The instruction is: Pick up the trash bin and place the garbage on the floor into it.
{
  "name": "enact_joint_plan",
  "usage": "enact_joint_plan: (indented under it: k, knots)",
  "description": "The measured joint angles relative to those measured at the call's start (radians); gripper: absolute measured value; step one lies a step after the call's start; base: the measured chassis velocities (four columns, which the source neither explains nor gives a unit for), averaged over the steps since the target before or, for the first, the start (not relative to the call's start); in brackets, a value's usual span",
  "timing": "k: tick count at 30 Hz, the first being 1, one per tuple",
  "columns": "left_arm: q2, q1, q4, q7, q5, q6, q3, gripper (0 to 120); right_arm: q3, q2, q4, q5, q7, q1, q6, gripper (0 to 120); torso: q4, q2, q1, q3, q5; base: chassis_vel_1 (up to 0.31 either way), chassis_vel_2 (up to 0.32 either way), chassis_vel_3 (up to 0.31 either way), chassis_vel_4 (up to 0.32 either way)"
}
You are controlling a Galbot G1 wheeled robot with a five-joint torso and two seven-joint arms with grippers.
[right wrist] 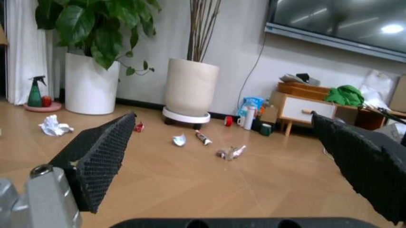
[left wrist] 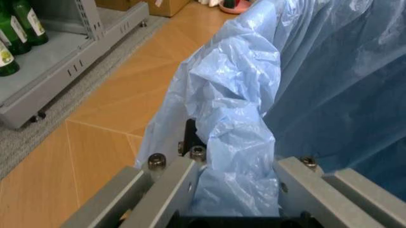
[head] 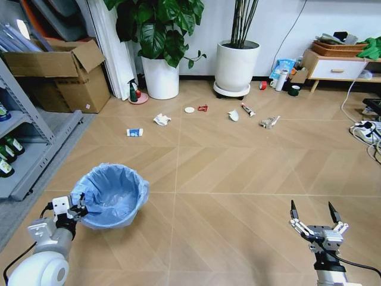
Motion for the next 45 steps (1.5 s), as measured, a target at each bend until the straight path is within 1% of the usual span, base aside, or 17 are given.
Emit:
enact_joint_plan:
  k: [21, 24, 27, 28, 30, 31, 33, 35, 36, 38, 40, 45]
  knots:
    - [-0.002, -0.010, 0.005, -0.007, 0.000, 0.004, 0.015, 1, 0.004, 0.002, 0.005, 0.002, 0.000, 0.000, 0.002, 100, 0.0001, 0.000, 0.000, 0.000, 0.0003, -0.044, 0.157, 0.037, -0.153]
    - [-0.004, -0.009, 0.004, -0.007, 0.001, 0.004, 0.017, 1, 0.004, 0.002, 0.005, 0.002, 0.000, 0.000, 0.002, 100, -0.0002, 0.000, 0.000, 0.000, -0.0003, -0.069, 0.212, 0.067, -0.218]
    - [-0.004, -0.009, 0.004, -0.007, 0.002, 0.004, 0.018, 1, 0.004, 0.002, 0.005, 0.002, 0.000, -0.001, 0.002, 100, 0.0003, 0.000, 0.000, 0.000, 0.0006, -0.079, 0.254, 0.079, -0.246]
    - [-0.005, -0.008, 0.004, -0.007, 0.002, 0.004, 0.018, 1, 0.004, 0.002, 0.005, 0.002, 0.000, -0.002, 0.002, 100, -0.0001, 0.000, 0.000, 0.000, -0.0002, -0.103, 0.272, 0.107, -0.268]
    - [-0.005, -0.007, 0.004, -0.007, 0.002, 0.004, 0.018, 1, 0.004, 0.002, 0.005, 0.002, 0.000, -0.002, 0.002, 100, 0.0002, 0.000, 0.000, 0.000, 0.0000, -0.097, 0.278, 0.099, -0.301]
    - [-0.005, -0.007, 0.003, -0.007, 0.003, 0.004, 0.018, 1, 0.005, 0.002, 0.005, 0.002, 0.000, -0.002, 0.003, 100, -0.0003, 0.000, 0.000, 0.000, -0.0002, -0.125, 0.278, 0.099, -0.313]
    - [-0.005, -0.006, 0.004, -0.007, 0.003, 0.004, 0.018, 1, 0.005, 0.002, 0.005, 0.002, 0.000, -0.002, 0.006, 100, -0.0001, 0.000, 0.000, 0.000, 0.0003, -0.117, 0.309, 0.128, -0.303]
    - [-0.004, -0.007, 0.003, -0.007, 0.003, 0.003, 0.018, 1, 0.005, 0.003, 0.005, 0.002, 0.000, -0.001, 0.007, 100, -0.0003, 0.000, 0.000, 0.000, 0.0001, -0.116, 0.312, 0.141, -0.293]
    - [-0.005, -0.006, 0.004, -0.007, 0.003, 0.003, 0.018, 1, 0.005, 0.003, 0.005, 0.002, 0.000, -0.001, 0.008, 100, 0.0003, 0.000, 0.000, 0.000, 0.0003, -0.122, 0.299, 0.123, -0.292]
    - [-0.004, -0.006, 0.004, -0.007, 0.003, 0.003, 0.018, 1, 0.005, 0.004, 0.005, 0.002, -0.001, 0.000, 0.010, 100, 0.0000, 0.000, 0.000, 0.000, -0.0002, -0.120, 0.299, 0.126, -0.284]
    - [-0.004, -0.007, 0.004, -0.008, 0.003, 0.003, 0.019, 1, 0.005, 0.004, 0.005, 0.002, -0.001, 0.000, 0.011, 100, 0.0002, 0.000, 0.000, 0.000, 0.0003, -0.102, 0.265, 0.124, -0.264]
    - [-0.004, -0.008, 0.004, -0.009, 0.002, 0.003, 0.020, 1, 0.007, 0.004, 0.005, 0.001, -0.002, 0.000, 0.014, 100, 0.0001, 0.000, 0.000, 0.000, 0.0001, -0.088, 0.221, 0.088, -0.230]
